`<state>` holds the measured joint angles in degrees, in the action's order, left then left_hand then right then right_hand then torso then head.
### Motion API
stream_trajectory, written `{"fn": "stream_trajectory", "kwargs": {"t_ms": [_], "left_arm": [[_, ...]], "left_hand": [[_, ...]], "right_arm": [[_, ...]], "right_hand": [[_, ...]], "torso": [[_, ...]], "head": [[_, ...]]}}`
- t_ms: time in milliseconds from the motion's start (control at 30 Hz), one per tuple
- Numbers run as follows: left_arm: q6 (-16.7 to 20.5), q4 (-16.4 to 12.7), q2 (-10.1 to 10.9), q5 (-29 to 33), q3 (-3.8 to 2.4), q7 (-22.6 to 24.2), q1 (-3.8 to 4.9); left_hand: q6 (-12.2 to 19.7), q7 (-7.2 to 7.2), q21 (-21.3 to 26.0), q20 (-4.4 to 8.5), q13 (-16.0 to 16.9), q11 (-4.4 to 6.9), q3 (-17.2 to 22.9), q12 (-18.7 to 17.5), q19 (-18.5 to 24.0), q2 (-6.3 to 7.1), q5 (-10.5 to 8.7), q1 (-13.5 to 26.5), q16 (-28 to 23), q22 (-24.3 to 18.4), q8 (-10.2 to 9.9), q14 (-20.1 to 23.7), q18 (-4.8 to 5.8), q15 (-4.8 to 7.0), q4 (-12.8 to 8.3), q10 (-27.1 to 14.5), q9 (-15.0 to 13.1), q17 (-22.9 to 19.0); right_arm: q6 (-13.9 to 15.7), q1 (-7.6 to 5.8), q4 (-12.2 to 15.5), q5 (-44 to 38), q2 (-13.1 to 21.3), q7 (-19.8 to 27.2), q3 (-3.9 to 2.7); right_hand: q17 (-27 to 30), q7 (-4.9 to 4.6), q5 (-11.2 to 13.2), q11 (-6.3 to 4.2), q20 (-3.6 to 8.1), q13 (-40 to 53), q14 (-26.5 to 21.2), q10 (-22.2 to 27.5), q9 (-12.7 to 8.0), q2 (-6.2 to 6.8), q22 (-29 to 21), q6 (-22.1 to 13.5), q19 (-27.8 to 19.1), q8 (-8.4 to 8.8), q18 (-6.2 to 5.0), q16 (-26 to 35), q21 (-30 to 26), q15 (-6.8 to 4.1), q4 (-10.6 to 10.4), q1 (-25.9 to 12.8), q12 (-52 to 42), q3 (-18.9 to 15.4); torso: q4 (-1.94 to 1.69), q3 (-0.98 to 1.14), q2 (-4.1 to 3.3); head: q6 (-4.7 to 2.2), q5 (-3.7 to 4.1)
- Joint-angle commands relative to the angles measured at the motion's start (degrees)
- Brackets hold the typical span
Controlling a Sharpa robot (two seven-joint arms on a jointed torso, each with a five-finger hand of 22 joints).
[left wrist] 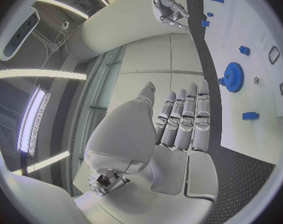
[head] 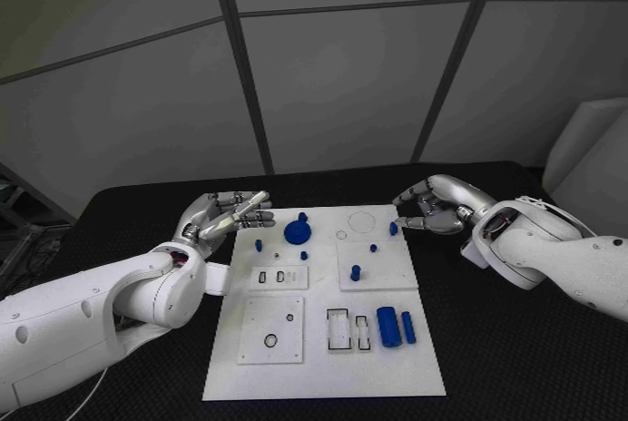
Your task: Assemble the parts on the task board
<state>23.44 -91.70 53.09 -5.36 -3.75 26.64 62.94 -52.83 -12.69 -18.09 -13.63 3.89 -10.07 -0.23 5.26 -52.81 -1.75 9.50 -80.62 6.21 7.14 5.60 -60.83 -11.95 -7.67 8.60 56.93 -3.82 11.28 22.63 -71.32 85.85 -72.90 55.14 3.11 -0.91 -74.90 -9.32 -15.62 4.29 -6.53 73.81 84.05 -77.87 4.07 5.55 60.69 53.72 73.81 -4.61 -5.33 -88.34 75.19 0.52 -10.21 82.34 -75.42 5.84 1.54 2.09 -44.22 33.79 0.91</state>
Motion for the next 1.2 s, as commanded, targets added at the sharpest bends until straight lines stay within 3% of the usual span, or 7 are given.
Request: {"fn": "stream_trajectory", "kwargs": {"t_ms": [33, 133, 200, 400, 733, 1200], "left_arm": [[-1.15, 0.09, -0.18, -0.35, -0.04, 0.37, 0.03], [-1.18, 0.2, -0.29, -0.35, -0.04, 0.37, 0.0], [-1.19, 0.31, -0.4, -0.35, -0.04, 0.37, -0.02], [-1.29, 0.47, -0.68, -0.35, -0.04, 0.38, -0.07], [-1.32, 0.54, -0.7, -0.35, -0.04, 0.37, -0.1], [-1.36, 0.51, -0.74, -0.35, -0.04, 0.37, -0.11]], "left_hand": [[0.05, -0.31, 0.26, -0.04, -0.05, -0.23, 0.0, -0.33, -0.23, -0.24, -0.17, -0.19, -0.23, -0.08, -0.28, 0.31, 1.5, -0.01, -0.33, 0.04, 0.05, 0.08], [0.05, -0.31, 0.26, -0.04, -0.05, -0.23, 0.0, -0.33, -0.23, -0.24, -0.17, -0.19, -0.23, -0.08, -0.28, 0.31, 1.5, -0.01, -0.33, 0.04, 0.05, 0.08], [0.05, -0.31, 0.26, -0.04, -0.05, -0.23, 0.0, -0.33, -0.23, -0.24, -0.17, -0.19, -0.23, -0.08, -0.28, 0.31, 1.5, -0.01, -0.33, 0.04, 0.05, 0.08], [0.05, -0.31, 0.26, -0.04, -0.05, -0.23, 0.0, -0.33, -0.23, -0.24, -0.17, -0.19, -0.23, -0.08, -0.28, 0.31, 1.5, -0.01, -0.33, 0.04, 0.05, 0.08], [0.05, -0.31, 0.26, -0.04, -0.05, -0.23, 0.0, -0.33, -0.23, -0.24, -0.17, -0.19, -0.23, -0.08, -0.28, 0.31, 1.5, -0.01, -0.33, 0.04, 0.05, 0.08], [-0.06, -0.27, 0.3, -0.04, -0.02, -0.19, 0.07, -0.32, -0.25, -0.29, -0.16, -0.27, -0.32, -0.11, -0.29, 0.26, 1.49, 0.0, -0.44, 0.16, 0.04, 0.14]], "right_arm": [[-0.17, 0.03, -1.56, 4.06, 0.49, 5.58, -0.02], [-0.33, 0.34, -2.93, 4.52, 0.72, 6.26, -0.02], [-0.42, 0.49, -3.73, 4.69, 0.57, 6.47, -0.02], [-1.79, 0.77, -5.47, 4.11, -0.78, 5.82, -0.02], [-3.84, 1.87, -7.61, 2.44, -3.09, 4.46, -0.02], [-4.09, 2.25, -8.96, 2.06, -4.79, 3.22, -0.03]], "right_hand": [[-11.85, -0.14, 0.35, 0.14, 0.26, -0.2, 5.17, 0.55, -0.11, 0.01, -0.06, -0.14, 0.23, 0.41, -0.43, -0.19, -0.19, -0.37, 0.55, 0.86, 0.43, 0.05], [-12.0, -0.19, 0.47, 0.18, 0.24, -0.25, 5.21, 0.6, -0.18, 0.1, -0.01, -0.52, 0.29, 0.62, -0.42, -0.25, -0.18, -0.35, 0.75, 1.11, 0.51, -0.01], [-12.05, -0.22, 0.53, 0.21, 0.23, -0.25, 5.22, 0.6, -0.2, 0.11, -0.02, -0.7, 0.29, 0.71, -0.42, -0.27, -0.19, -0.33, 0.82, 1.18, 0.51, -0.05], [-12.09, -0.26, 1.09, 0.26, 0.19, -0.27, 5.23, 0.62, -0.26, 0.23, -0.12, -1.3, 0.27, 0.9, -0.43, -0.29, -0.27, -0.27, 0.96, 1.26, 0.55, -0.3], [-12.11, -0.21, 1.33, 0.23, 0.18, -0.18, 5.24, 0.55, -0.24, 0.33, -0.18, -1.45, 0.25, 0.88, -0.44, -0.29, -0.31, -0.27, 1.19, 1.5, 0.48, -0.39], [-12.29, -0.22, 1.37, 0.23, 0.18, 0.13, 5.28, 0.28, -0.15, 0.06, -0.06, -1.16, 0.34, 0.67, -0.42, -0.37, -0.25, -0.28, 1.22, 1.53, 0.18, -0.4]], "torso": [[-0.18, -0.16, -0.05], [-0.09, -0.13, -0.12], [-0.06, -0.01, -0.13], [-0.18, -0.23, -0.14], [-0.06, -0.26, -0.13], [-0.17, -0.25, -0.07]], "head": [[-0.25, 0.39], [-0.22, 0.31], [-0.11, 0.36], [0.19, 0.51], [0.67, 0.78], [0.84, 0.83]]}}
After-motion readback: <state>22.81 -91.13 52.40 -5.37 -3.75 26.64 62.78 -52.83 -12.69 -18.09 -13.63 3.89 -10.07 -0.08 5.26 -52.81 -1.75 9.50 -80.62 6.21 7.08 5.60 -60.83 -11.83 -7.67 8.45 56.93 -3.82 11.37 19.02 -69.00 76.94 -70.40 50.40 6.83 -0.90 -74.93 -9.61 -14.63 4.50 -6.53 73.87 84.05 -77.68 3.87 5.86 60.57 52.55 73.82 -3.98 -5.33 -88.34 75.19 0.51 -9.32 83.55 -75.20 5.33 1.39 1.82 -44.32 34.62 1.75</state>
